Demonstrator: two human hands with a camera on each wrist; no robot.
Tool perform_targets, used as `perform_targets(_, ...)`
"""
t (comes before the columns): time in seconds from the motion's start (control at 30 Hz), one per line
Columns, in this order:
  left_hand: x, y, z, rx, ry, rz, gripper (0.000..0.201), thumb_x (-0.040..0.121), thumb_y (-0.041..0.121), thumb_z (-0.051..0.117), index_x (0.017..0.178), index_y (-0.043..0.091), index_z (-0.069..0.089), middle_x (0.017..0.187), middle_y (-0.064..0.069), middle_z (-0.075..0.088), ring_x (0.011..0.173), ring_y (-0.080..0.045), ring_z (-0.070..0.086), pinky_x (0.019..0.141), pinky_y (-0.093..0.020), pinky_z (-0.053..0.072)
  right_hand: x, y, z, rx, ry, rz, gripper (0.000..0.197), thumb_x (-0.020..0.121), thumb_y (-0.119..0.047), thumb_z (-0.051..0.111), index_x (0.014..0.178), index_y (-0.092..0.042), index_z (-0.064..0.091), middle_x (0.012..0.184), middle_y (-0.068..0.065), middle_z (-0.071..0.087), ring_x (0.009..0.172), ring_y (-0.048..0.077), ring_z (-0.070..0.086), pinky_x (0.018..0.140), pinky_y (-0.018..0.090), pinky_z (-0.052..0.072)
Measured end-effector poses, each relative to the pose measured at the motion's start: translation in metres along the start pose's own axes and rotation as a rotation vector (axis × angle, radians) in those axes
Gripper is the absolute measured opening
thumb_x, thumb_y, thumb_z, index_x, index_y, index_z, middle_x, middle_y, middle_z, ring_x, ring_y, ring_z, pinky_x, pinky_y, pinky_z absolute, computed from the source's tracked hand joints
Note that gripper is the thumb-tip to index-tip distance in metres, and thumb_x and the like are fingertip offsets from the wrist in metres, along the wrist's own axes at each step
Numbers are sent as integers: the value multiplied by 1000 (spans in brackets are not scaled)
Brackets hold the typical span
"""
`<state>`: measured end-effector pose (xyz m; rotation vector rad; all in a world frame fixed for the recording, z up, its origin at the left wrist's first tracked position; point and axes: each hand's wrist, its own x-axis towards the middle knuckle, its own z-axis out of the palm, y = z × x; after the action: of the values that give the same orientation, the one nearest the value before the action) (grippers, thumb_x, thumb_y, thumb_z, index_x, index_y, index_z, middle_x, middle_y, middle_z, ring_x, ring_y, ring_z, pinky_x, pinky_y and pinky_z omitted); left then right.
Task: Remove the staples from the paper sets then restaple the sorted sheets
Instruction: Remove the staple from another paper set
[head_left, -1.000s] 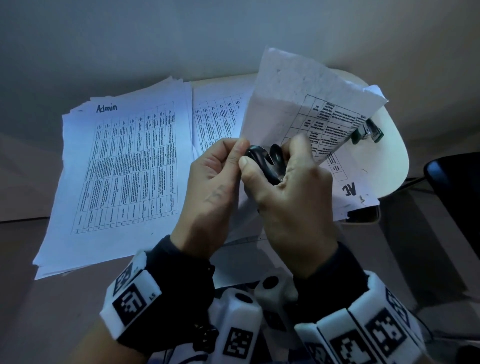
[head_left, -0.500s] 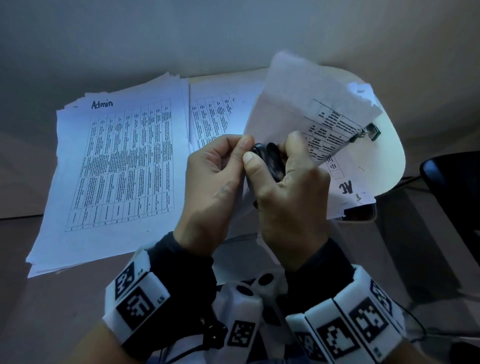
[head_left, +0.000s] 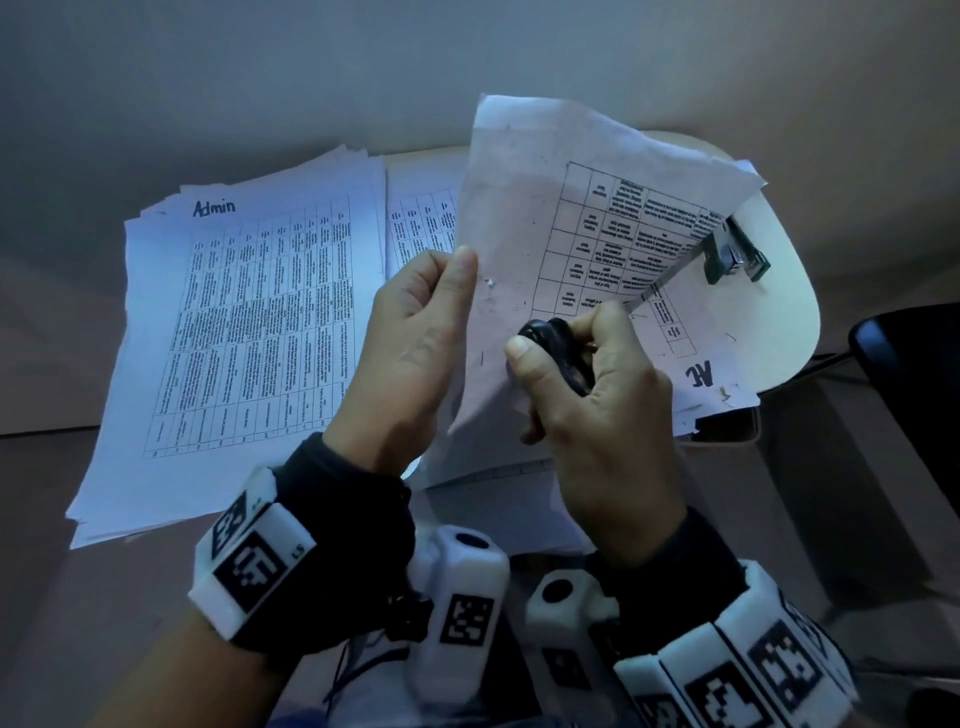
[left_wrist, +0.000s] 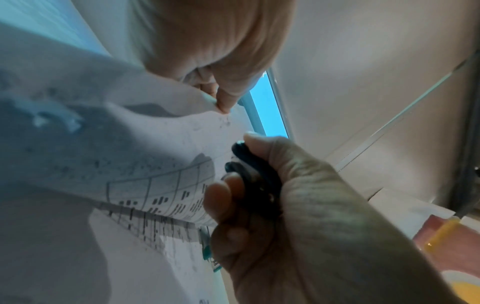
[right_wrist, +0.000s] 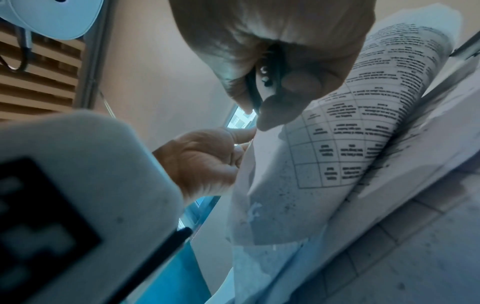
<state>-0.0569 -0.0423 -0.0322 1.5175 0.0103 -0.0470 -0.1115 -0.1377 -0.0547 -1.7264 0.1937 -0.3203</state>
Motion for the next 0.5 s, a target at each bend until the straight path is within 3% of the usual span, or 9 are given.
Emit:
perform_targets(0.07, 3, -2, -4, 113, 36, 38, 25, 98, 20, 44, 74, 12, 45, 65, -3, 44, 55, -7, 39, 52, -19, 37, 0, 1, -1, -19, -41, 16, 34, 75, -43, 66, 83, -15, 48, 65, -3, 58, 60, 14, 59, 59, 41, 53)
perform_targets(0.13, 7, -3, -7, 191, 78, 90, 29, 97, 24, 47, 69, 18, 44, 64, 0, 41, 58, -9, 36, 55, -23, 33, -1, 1, -2, -38, -90, 11, 35, 75, -39, 73, 85, -17, 48, 68, -7, 59, 65, 7, 58, 59, 25, 51)
perform_targets(0.2, 8, -3, -9, 148, 100, 84, 27, 94, 28, 50, 69, 19, 44, 68, -8, 40, 65, -17, 36, 61, -30, 33, -3, 1, 0, -53, -132, -4, 33, 75, -34, 74, 86, -18, 48, 71, -12, 60, 70, 1, 58, 57, 13, 45)
perform_targets(0.33, 8, -3, -8, -22, 60, -57, 20, 90, 25, 57, 74, 15, 50, 76, -10, 44, 73, -23, 39, 71, -37, 38, -6, 2, 8, -62, -165, -7, 36, 74, -31, 75, 91, -13, 49, 82, -11, 64, 78, 5, 61, 69, 22, 49)
perform_targets(0.4, 4, -3, -13, -97, -84, -148, 11, 84, 19, 59, 80, 10, 54, 77, -11, 54, 71, -20, 54, 74, -28, 47, -4, 2, 8, -63, -151, -5, 35, 75, -30, 75, 93, -13, 49, 82, -17, 60, 82, 3, 60, 72, 20, 50)
perform_targets(0.5, -4, -4, -23, -127, -211, -183, 9, 74, 11, 57, 81, 7, 58, 64, -1, 64, 58, -8, 61, 58, -16, 52, -1, 3, 8, -93, -123, -30, 33, 75, -31, 75, 91, -18, 49, 81, -22, 57, 84, -1, 59, 70, 11, 46)
